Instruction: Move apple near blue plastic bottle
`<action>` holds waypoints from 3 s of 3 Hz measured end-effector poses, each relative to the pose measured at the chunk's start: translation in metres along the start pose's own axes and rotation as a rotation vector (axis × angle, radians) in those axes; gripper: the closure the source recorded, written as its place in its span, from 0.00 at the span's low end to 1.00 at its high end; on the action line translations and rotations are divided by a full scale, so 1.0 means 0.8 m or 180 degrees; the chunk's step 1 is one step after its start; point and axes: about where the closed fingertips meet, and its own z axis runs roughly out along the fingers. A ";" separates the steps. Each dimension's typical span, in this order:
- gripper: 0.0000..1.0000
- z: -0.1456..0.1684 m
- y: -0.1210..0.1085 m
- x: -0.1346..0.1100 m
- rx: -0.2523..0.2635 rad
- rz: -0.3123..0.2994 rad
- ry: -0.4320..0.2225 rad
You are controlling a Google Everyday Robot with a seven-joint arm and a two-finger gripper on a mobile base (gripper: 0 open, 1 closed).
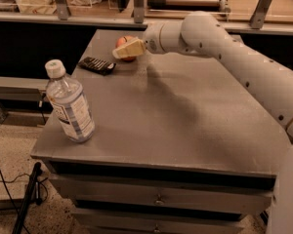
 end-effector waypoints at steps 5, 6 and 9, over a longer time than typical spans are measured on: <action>0.61 0.033 0.016 0.035 -0.0070 0.0183 0.0143; 0.83 0.020 0.002 0.027 -0.0033 0.0268 0.0083; 1.00 -0.132 -0.026 -0.026 0.0148 0.0170 0.0242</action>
Offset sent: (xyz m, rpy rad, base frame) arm 0.0040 0.0156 -0.0351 -0.0093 0.0648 0.0022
